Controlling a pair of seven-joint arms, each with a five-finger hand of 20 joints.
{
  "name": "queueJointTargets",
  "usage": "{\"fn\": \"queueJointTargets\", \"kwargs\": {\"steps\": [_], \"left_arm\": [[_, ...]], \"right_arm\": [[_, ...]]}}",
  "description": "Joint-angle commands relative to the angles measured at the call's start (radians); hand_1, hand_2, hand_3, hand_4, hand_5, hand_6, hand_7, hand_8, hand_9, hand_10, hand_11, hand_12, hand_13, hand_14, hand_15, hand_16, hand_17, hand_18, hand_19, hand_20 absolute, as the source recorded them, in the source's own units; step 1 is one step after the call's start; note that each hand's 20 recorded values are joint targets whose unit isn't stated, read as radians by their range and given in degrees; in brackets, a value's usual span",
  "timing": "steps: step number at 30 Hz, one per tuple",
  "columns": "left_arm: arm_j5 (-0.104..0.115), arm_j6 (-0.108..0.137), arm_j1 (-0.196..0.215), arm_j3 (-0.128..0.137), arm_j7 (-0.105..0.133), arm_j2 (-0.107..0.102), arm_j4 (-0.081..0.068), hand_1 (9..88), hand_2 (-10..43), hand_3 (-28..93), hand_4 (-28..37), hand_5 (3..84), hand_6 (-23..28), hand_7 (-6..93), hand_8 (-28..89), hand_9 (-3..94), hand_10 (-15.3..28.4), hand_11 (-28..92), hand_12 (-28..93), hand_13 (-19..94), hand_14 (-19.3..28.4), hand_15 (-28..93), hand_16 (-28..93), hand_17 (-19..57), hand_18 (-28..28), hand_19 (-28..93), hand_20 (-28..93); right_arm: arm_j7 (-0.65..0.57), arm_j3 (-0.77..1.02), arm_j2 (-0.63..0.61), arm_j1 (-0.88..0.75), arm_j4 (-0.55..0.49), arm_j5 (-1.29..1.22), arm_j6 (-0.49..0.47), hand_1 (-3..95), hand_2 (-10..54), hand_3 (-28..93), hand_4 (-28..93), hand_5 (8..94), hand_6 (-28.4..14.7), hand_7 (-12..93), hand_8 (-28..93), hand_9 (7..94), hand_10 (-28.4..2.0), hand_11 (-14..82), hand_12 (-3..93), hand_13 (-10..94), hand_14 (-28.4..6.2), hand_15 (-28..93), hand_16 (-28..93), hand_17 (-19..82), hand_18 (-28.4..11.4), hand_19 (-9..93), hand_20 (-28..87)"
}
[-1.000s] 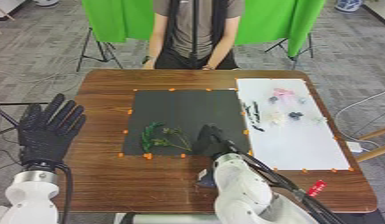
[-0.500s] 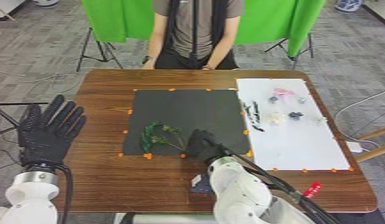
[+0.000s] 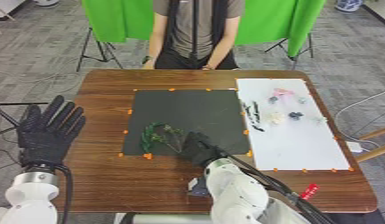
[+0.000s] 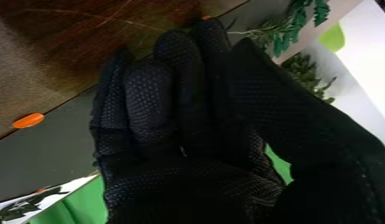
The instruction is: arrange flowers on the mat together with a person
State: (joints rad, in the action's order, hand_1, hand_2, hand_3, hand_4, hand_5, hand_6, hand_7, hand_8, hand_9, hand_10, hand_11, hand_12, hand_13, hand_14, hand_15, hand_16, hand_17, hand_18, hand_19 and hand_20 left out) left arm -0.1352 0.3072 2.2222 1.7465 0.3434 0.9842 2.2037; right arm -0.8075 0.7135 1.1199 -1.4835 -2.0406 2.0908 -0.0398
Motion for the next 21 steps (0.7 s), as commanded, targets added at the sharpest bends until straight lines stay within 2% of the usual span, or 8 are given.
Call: {"fn": "queueJointTargets", "kwargs": {"steps": [1,3,6,9,12,14,18,21], "left_arm": [[0.010,0.003,0.037,0.006,0.015,0.019,0.003,25.5,14.5,70,-28.3,39.4,7.6,14.5,-11,34.6,16.4,20,9,24,15.9,34,-8,-5.6,13.6,34,12],[0.011,0.006,0.037,0.007,0.016,0.020,0.004,25.6,14.6,70,-28.3,39.4,7.6,14.5,-11,34.6,16.4,20,9,24,15.9,34,-8,-5.6,13.6,34,12],[0.012,0.004,0.040,0.009,0.023,0.019,0.006,25.6,14.6,70,-28.3,39.5,7.6,14.5,-11,34.6,16.3,20,9,24,15.9,34,-8,-5.7,13.6,34,12],[0.012,0.002,0.038,0.013,0.029,0.020,0.005,25.5,14.6,70,-28.3,39.5,7.7,14.5,-11,34.6,16.3,20,9,24,15.9,34,-8,-5.6,13.7,34,12],[0.012,0.000,0.036,0.020,0.039,0.022,0.006,25.5,14.6,70,-28.3,39.5,7.6,14.5,-11,34.7,16.4,20,9,24,15.8,33,-8,-5.6,13.6,34,12],[0.014,-0.003,0.031,0.024,0.046,0.021,0.005,25.6,14.6,70,-28.3,39.5,7.6,14.4,-11,34.8,16.3,20,9,24,15.7,33,-8,-5.5,13.6,33,12],[0.011,-0.008,0.025,0.039,0.047,0.022,0.002,25.4,14.9,69,-28.3,39.6,7.6,14.2,-11,34.8,16.3,19,9,24,15.4,32,-8,-5.4,13.6,33,11],[0.013,-0.007,0.030,0.050,0.053,0.023,0.005,24.8,15.4,69,-28.3,39.6,7.6,14.1,-11,34.9,16.2,19,9,25,15.2,31,-8,-5.3,13.5,33,11]], "right_arm": [[-0.006,0.064,-0.043,-0.030,-0.044,-0.043,0.019,42.8,-0.5,74,-15,71.0,-5.8,21,5,63.2,-19.5,43.9,40.9,48,-22.5,74,37,22,-26.9,82,13],[-0.004,0.087,-0.060,-0.032,-0.058,-0.050,0.035,39.8,0.3,74,-15,71.4,-6.0,21,4,63.1,-20.2,47.0,34.7,49,-22.9,74,37,22,-27.1,82,13],[0.019,0.132,-0.093,-0.045,-0.076,-0.060,0.094,35.9,2.9,75,-15,72.2,-6.0,22,3,63.5,-20.5,46.9,33.7,49,-23.2,74,36,22,-27.3,82,14],[0.062,0.175,-0.123,-0.051,-0.074,-0.069,0.218,31.2,8.3,74,-15,72.4,-5.4,24,-9,63.9,-20.6,45.8,33.2,49,-23.2,74,36,22,-27.2,81,14],[0.122,0.240,-0.146,-0.066,-0.073,-0.117,0.336,29.1,10.2,74,-15,70.3,-5.4,24,-11,64.1,-20.8,38.8,29.3,47,-22.5,70,31,21,-26.2,78,13],[0.147,0.281,-0.166,-0.072,-0.074,-0.158,0.420,26.9,10.7,74,-16,68.8,-5.9,22,-11,64.0,-20.7,31.2,25.4,47,-20.8,64,25,21,-25.3,75,11],[0.331,0.416,-0.206,-0.136,-0.073,-0.341,0.553,23.8,10.8,74,-16,65.8,-6.0,19,-11,63.0,-20.6,21.3,20.7,48,-19.2,52,18,19,-23.4,68,6],[0.414,0.472,-0.240,-0.175,-0.061,-0.378,0.692,22.8,11.7,75,-17,63.2,-6.0,19,-11,59.5,-20.2,17.5,18.9,46,-18.5,47,15,18,-22.1,64,4]]}}
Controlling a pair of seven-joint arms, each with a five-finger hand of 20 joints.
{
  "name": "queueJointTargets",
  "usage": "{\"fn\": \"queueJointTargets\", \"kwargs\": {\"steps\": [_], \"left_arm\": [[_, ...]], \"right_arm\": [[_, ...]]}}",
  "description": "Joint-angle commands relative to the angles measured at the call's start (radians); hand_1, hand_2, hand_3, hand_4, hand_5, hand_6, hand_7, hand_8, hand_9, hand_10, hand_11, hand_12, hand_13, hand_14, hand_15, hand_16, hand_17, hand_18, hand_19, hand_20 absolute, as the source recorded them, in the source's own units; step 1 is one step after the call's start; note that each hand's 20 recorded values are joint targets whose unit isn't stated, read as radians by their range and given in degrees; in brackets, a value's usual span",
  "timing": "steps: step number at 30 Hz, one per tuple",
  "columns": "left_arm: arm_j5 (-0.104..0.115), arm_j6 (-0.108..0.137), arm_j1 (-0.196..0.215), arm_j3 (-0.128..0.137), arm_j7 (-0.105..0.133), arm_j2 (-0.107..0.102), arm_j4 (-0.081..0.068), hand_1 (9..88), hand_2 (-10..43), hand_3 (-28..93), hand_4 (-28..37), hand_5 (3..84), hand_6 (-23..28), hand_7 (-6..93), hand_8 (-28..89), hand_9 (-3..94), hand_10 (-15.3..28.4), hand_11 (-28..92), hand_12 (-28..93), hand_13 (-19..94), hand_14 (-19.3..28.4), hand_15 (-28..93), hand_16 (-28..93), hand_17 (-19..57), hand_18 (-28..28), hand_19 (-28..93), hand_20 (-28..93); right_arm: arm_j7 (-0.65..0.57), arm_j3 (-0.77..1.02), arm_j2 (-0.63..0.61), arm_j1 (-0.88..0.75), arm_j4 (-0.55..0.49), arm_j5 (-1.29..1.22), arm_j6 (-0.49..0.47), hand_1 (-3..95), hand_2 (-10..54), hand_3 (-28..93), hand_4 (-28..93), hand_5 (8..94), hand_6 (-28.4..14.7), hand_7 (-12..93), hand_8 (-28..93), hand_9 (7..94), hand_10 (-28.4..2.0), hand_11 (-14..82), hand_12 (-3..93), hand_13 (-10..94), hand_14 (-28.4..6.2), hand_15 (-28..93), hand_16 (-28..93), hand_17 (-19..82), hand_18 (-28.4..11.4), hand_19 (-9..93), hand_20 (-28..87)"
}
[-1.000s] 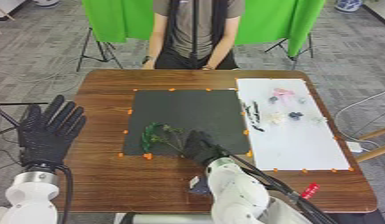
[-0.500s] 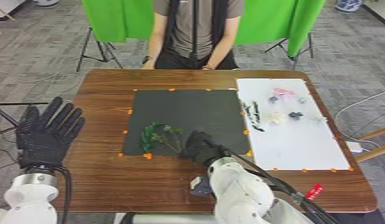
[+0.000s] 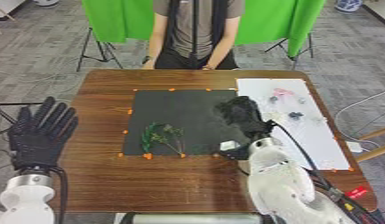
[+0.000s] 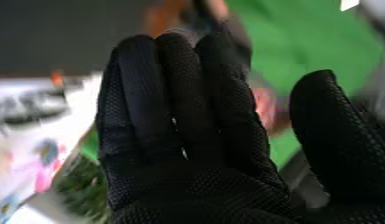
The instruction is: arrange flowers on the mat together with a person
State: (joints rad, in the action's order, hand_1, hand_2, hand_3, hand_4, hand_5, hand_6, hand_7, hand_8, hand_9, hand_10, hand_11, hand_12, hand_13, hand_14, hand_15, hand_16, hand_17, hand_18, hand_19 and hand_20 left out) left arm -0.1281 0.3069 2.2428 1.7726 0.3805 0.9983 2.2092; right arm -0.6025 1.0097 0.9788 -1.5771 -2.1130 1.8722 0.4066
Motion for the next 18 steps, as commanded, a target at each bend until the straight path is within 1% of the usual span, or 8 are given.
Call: {"fn": "queueJointTargets", "kwargs": {"steps": [1,2,4,7,9,13,16,18], "left_arm": [[0.005,-0.007,0.013,0.028,0.018,0.009,0.001,24.7,15.5,69,-28.3,39.6,7.6,14.0,-11,34.9,16.2,19,8,25,15.2,31,-8,-5.3,13.5,33,11],[0.005,-0.007,0.017,0.032,0.019,0.009,0.001,24.6,15.6,69,-28.3,39.6,7.5,13.9,-11,34.9,16.2,19,8,24,15.1,31,-8,-5.3,13.5,33,11],[0.012,-0.006,0.018,0.034,0.026,0.011,0.002,24.5,15.7,69,-28.3,39.6,7.5,13.8,-11,34.9,16.2,19,8,24,15.0,31,-8,-5.3,13.5,33,11],[0.013,-0.013,0.021,0.038,0.028,0.011,0.003,24.3,15.7,69,-28.3,39.5,7.4,13.6,-11,34.9,16.0,19,8,24,15.0,31,-8,-5.2,13.4,33,11],[0.010,-0.021,0.018,0.040,0.025,0.011,0.000,24.3,15.7,69,-28.3,39.5,7.4,13.5,-11,34.9,15.9,19,8,24,14.9,31,-8,-5.2,13.4,33,11],[-0.004,-0.033,0.012,0.044,0.022,0.009,-0.001,24.0,16.1,68,-28.3,39.3,7.3,13.0,-11,34.8,15.9,18,8,24,14.6,29,-8,-5.2,13.3,32,11],[-0.027,-0.047,0.011,0.051,0.015,0.007,-0.003,23.9,16.4,67,-28.3,39.2,7.1,12.6,-10,34.7,15.9,18,8,24,14.4,28,-8,-5.2,13.2,32,11],[-0.028,-0.052,0.016,0.058,0.016,0.009,-0.001,23.7,16.5,67,-28.3,39.0,7.0,12.4,-10,34.4,15.8,17,8,24,14.3,28,-8,-5.2,13.1,32,11]], "right_arm": [[0.277,0.211,-0.106,-0.104,0.018,-0.203,0.256,22.4,11.9,75,-18,62.8,-6.0,19,-11,58.8,-19.9,16.7,18.4,46,-18.5,46,15,18,-21.7,63,4],[0.351,0.256,-0.114,-0.134,0.021,-0.266,0.243,21.9,12.2,75,-18,62.0,-5.8,18,-11,57.8,-19.4,15.7,17.7,45,-18.1,44,14,17,-21.1,61,4],[0.502,0.361,-0.116,-0.191,0.032,-0.409,0.161,21.0,12.7,76,-19,59.9,-5.1,19,-11,55.7,-18.4,14.0,17.0,43,-16.9,39,14,16,-19.7,56,4],[0.617,0.490,-0.120,-0.254,0.044,-0.566,0.040,19.1,13.3,75,-21,54.5,-4.1,18,-12,49.5,-16.2,10.5,16.2,37,-16.0,31,16,14,-18.2,48,7],[0.668,0.567,-0.114,-0.290,0.053,-0.656,-0.036,18.0,13.4,75,-22,51.4,-3.4,17,-11,46.5,-15.1,8.3,15.8,35,-15.6,25,18,12,-18.0,43,9],[0.735,0.710,-0.077,-0.372,0.057,-0.862,-0.175,16.0,13.2,74,-22,47.0,-2.7,15,-10,43.3,-14.8,5.1,16.2,33,-15.2,18,21,12,-17.5,38,11],[0.781,0.766,-0.060,-0.426,0.055,-0.997,-0.205,13.9,12.7,73,-22,45.1,-2.5,13,-10,41.7,-14.5,4.6,16.1,33,-15.1,15,22,12,-17.4,35,12],[0.799,0.786,-0.050,-0.447,0.059,-1.038,-0.226,12.9,12.3,73,-22,44.3,-2.3,12,-9,40.9,-14.5,4.4,15.7,33,-15.2,14,24,12,-17.5,34,12]]}}
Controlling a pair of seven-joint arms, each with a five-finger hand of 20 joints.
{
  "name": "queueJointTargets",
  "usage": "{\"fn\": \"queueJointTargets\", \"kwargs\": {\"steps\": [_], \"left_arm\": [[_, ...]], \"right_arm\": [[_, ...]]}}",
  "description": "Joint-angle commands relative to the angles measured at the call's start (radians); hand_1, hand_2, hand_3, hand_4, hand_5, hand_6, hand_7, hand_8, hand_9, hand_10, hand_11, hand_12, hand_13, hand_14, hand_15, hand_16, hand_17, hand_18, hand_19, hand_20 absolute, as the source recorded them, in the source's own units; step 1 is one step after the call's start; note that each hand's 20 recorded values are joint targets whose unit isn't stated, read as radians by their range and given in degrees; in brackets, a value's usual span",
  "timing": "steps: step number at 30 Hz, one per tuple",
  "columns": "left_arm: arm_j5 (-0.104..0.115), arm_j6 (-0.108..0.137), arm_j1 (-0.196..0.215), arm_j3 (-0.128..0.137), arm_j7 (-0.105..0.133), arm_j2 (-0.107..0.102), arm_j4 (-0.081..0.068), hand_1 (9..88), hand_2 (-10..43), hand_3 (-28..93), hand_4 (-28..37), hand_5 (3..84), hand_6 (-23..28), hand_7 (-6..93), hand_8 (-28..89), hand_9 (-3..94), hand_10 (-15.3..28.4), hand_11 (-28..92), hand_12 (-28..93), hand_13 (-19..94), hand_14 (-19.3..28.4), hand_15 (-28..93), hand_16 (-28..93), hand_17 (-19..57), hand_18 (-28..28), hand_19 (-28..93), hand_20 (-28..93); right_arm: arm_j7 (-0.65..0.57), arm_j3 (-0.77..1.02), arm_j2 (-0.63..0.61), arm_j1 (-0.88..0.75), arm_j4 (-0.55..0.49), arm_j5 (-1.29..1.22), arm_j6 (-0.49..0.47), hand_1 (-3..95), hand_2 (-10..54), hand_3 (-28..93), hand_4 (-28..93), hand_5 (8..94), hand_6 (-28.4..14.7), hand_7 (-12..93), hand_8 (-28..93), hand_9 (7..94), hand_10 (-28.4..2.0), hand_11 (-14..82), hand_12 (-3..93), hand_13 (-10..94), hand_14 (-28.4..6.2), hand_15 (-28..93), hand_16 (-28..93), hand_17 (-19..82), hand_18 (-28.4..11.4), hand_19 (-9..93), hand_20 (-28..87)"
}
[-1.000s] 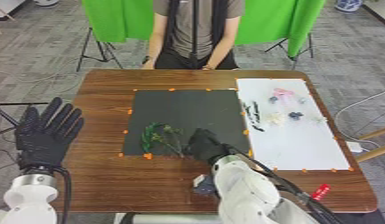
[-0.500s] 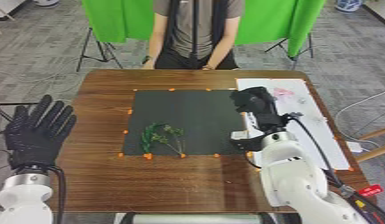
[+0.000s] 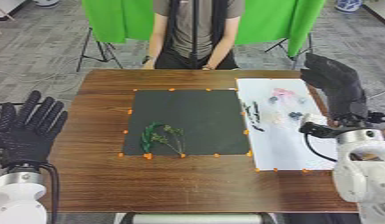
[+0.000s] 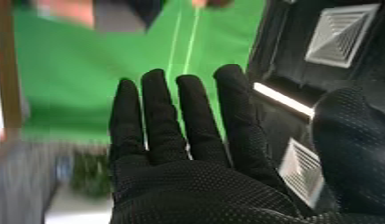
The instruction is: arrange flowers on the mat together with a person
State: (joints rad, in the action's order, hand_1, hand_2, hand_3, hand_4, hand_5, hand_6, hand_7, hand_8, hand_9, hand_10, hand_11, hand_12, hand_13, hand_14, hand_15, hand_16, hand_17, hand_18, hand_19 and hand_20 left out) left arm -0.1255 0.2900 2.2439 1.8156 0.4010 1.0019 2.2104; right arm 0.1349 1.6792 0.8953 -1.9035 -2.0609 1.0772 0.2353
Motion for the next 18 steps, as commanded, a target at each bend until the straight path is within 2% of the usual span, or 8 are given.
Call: {"fn": "queueJointTargets", "kwargs": {"steps": [1,4,11,15,18], "left_arm": [[-0.027,-0.034,0.014,0.016,-0.002,0.006,-0.002,23.7,16.5,67,-28.3,38.8,7.0,12.3,-10,34.2,15.7,17,8,23,14.4,28,-8,-5.2,13.1,32,11],[-0.022,-0.038,0.017,0.021,0.008,0.009,-0.002,23.4,16.5,67,-28.3,38.6,6.9,12.0,-10,34.0,15.6,17,8,23,14.3,28,-8,-5.1,12.9,31,11],[-0.005,-0.042,0.017,0.014,0.012,0.015,-0.002,23.6,16.6,66,-28.3,38.5,6.8,11.8,-10,33.9,15.5,17,8,23,14.3,27,-7,-5.0,12.8,31,11],[0.004,-0.042,0.020,0.016,0.017,0.017,0.000,23.5,16.9,65,-28.3,38.5,6.8,11.7,-10,33.9,15.5,16,8,23,14.2,27,-7,-5.0,12.8,31,11],[0.006,-0.039,0.021,0.019,0.016,0.018,0.001,23.4,16.9,65,-28.3,38.5,6.8,11.7,-10,33.9,15.4,17,8,23,14.2,27,-7,-5.0,12.8,31,11]], "right_arm": [[0.066,0.124,0.037,-0.131,0.003,-0.251,-0.055,12.1,12.1,73,-22,44.0,-2.2,12,-9,40.5,-14.5,4.3,15.5,33,-15.2,13,24,12,-17.5,34,13],[0.084,0.117,0.041,-0.129,0.010,-0.276,-0.051,11.3,12.0,72,-22,43.3,-2.2,11,-9,39.7,-14.4,4.0,15.3,33,-15.1,11,25,12,-17.4,32,13],[0.098,0.103,0.057,-0.137,0.003,-0.304,-0.023,9.5,12.7,71,-23,42.9,-2.2,11,-8,38.9,-14.4,3.9,14.9,33,-15.1,9,26,12,-17.5,31,14],[0.121,0.051,0.039,-0.107,-0.002,-0.329,0.069,8.9,13.1,71,-23,42.5,-2.3,11,-8,38.5,-14.4,3.9,15.0,33,-15.1,9,27,12,-17.5,31,14],[0.127,0.042,0.033,-0.100,-0.003,-0.337,0.089,8.7,13.2,71,-24,42.6,-2.4,11,-8,38.0,-14.5,3.8,15.0,31,-15.5,9,27,11,-17.7,31,14]]}}
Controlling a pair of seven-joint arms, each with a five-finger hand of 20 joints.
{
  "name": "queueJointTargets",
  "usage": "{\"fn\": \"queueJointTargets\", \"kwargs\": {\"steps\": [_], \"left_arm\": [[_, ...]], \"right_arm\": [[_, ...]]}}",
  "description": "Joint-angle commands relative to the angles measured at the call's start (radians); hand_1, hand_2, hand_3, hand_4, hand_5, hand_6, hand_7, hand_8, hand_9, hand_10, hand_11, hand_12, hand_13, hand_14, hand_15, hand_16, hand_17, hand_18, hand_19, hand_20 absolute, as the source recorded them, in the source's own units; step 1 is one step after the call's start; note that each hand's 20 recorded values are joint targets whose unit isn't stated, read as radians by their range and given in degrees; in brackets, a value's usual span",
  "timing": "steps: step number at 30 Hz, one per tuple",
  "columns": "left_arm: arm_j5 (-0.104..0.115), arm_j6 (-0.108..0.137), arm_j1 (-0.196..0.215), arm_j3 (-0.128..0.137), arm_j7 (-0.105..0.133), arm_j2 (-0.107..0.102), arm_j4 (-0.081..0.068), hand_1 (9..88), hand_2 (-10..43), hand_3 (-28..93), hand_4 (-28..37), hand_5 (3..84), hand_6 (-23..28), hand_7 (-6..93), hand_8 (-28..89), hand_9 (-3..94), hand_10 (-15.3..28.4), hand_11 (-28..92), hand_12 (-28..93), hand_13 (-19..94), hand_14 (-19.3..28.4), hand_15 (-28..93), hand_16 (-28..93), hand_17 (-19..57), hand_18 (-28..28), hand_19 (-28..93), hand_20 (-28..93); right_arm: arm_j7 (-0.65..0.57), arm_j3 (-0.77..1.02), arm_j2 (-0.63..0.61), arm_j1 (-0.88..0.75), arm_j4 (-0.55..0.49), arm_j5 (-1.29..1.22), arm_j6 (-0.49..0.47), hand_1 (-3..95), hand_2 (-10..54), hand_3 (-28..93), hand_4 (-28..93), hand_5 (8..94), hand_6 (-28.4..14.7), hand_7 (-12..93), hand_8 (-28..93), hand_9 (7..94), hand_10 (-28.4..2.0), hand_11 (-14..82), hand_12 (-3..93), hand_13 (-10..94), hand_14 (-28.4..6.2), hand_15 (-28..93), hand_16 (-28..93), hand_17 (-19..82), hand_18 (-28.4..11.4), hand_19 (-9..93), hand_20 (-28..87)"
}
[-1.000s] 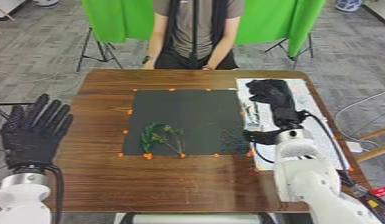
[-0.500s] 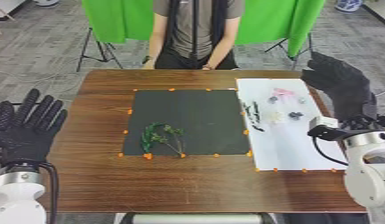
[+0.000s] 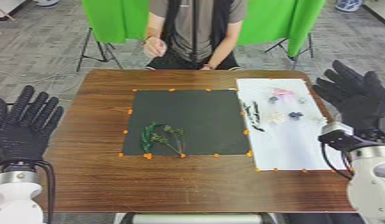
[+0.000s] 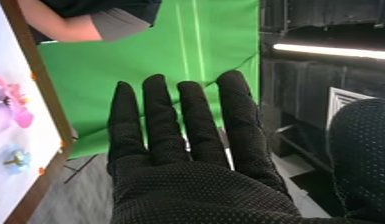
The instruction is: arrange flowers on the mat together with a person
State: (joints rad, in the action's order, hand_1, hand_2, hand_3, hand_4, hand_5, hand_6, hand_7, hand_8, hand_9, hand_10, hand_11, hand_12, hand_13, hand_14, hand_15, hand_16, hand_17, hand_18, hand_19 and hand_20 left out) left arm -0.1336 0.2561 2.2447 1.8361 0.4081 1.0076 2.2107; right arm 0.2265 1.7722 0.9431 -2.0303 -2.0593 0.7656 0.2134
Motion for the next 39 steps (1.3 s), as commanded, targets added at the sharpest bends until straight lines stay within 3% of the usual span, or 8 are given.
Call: {"fn": "queueJointTargets", "kwargs": {"steps": [1,16,21,24,39], "left_arm": [[0.015,-0.005,0.024,0.001,0.012,0.013,0.002,23.3,16.9,65,-28.3,38.6,6.8,11.8,-10,34.0,15.5,17,8,23,14.2,27,-7,-5.0,12.8,31,11],[0.016,0.001,0.024,-0.005,0.010,0.015,0.002,23.6,15.6,68,-28.3,38.8,6.8,12.1,-10,34.4,15.4,17,8,24,14.0,27,-7,-5.1,12.8,31,11],[0.031,-0.005,0.017,-0.016,0.006,0.011,-0.003,23.6,15.6,68,-28.3,38.9,6.8,12.4,-10,34.6,15.4,17,8,24,14.0,27,-7,-5.1,12.9,31,11],[0.023,-0.002,0.016,-0.018,0.002,0.010,-0.003,23.9,15.3,69,-28.3,39.0,6.8,12.5,-10,34.6,15.4,17,8,24,14.1,28,-7,-5.1,12.9,32,11],[0.025,-0.008,0.011,-0.023,-0.009,0.005,-0.013,24.2,15.0,69,-28.3,39.1,6.9,12.7,-10,34.8,15.6,18,8,24,14.2,28,-7,-5.1,12.9,32,11]], "right_arm": [[0.033,-0.058,-0.019,0.033,-0.006,-0.028,0.121,8.6,13.2,71,-24,42.6,-2.5,11,-8,37.9,-14.5,3.8,15.0,31,-15.6,8,27,11,-17.7,31,14],[0.066,-0.127,-0.060,0.076,-0.029,-0.066,0.237,8.6,14.0,72,-24,43.3,-2.7,12,-9,39.3,-14.7,4.2,15.5,32,-15.6,9,28,11,-17.9,32,15],[0.071,-0.159,-0.071,0.099,-0.034,-0.071,0.277,8.7,14.2,72,-24,43.3,-2.8,12,-9,39.8,-14.7,4.3,15.7,32,-15.6,10,28,11,-17.9,32,15],[0.075,-0.178,-0.073,0.109,-0.038,-0.073,0.297,8.9,14.3,72,-24,42.9,-3.0,12,-9,40.2,-14.7,4.4,15.8,32,-15.6,11,28,11,-17.9,33,15],[0.062,-0.270,-0.095,0.166,-0.056,-0.043,0.382,9.0,14.5,73,-24,42.6,-3.1,13,-9,40.5,-14.7,4.5,16.1,32,-15.6,12,27,11,-17.8,33,14]]}}
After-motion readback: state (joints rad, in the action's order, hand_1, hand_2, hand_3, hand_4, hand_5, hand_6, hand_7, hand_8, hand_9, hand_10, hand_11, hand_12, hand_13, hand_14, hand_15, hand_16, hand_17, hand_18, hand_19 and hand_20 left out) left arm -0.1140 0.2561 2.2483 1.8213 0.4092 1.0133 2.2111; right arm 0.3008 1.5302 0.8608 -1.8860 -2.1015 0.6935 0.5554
